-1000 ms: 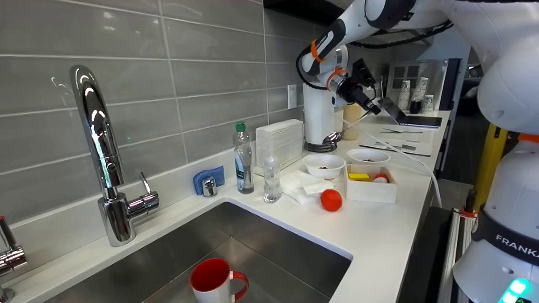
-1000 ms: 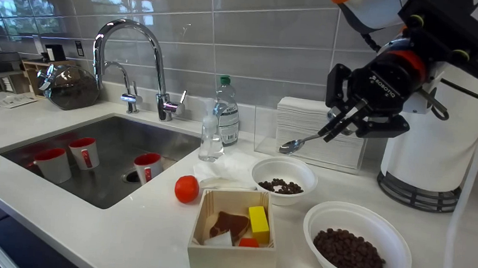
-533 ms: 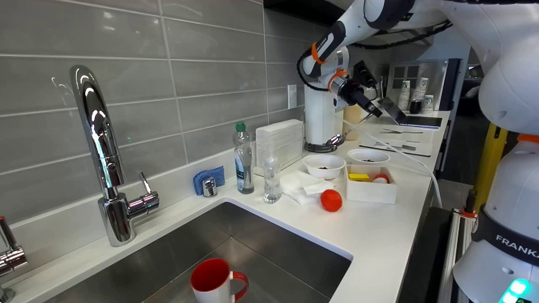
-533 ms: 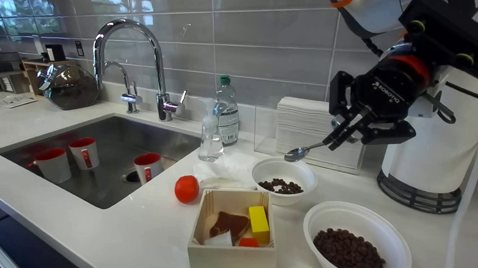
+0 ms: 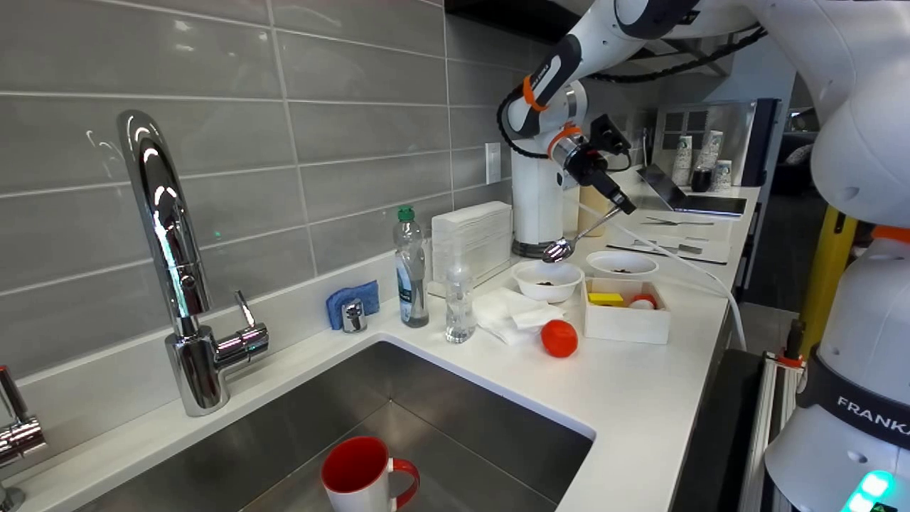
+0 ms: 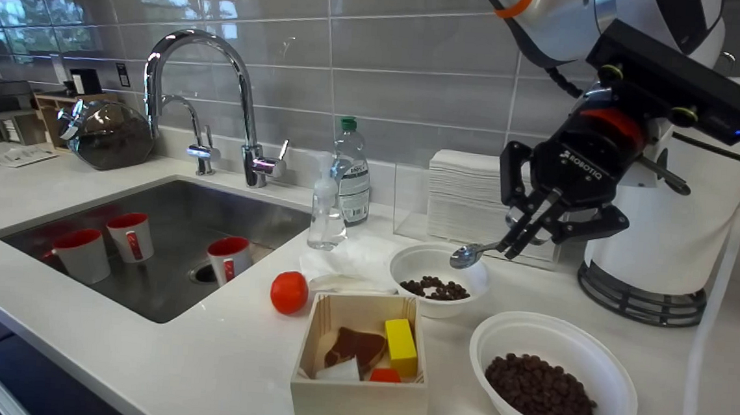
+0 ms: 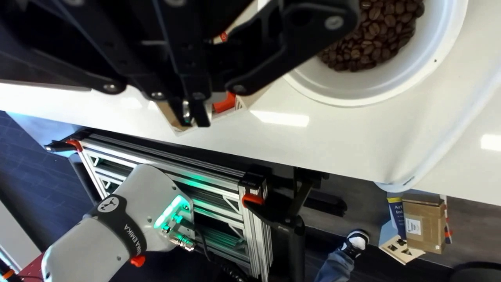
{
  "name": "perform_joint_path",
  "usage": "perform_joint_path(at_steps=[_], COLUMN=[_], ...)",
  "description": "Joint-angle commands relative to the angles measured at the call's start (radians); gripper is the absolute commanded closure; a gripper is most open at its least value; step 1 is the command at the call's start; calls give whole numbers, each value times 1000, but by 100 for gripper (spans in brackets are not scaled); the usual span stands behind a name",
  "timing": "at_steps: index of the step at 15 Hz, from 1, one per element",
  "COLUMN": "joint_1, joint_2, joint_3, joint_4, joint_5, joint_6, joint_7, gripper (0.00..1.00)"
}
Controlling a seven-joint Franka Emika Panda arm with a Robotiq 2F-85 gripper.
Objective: Use the spoon to move some of the brown objects to the other bowl
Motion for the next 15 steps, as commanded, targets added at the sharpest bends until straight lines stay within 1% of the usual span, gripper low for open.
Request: perform_joint_path(at_steps=[1, 4, 8, 11, 15], joint_1=[26, 32, 44, 51, 56], joint_2=[-35, -68, -88, -91, -95], joint_3=[-13, -19, -24, -26, -31], joint_4=[-115, -181, -261, -309, -332], joint_5=[27, 42, 47, 49, 51], joint_6=[87, 160, 229, 268, 283], joint_7=[48, 66, 81, 91, 92], gripper=[99, 99, 99, 99, 99])
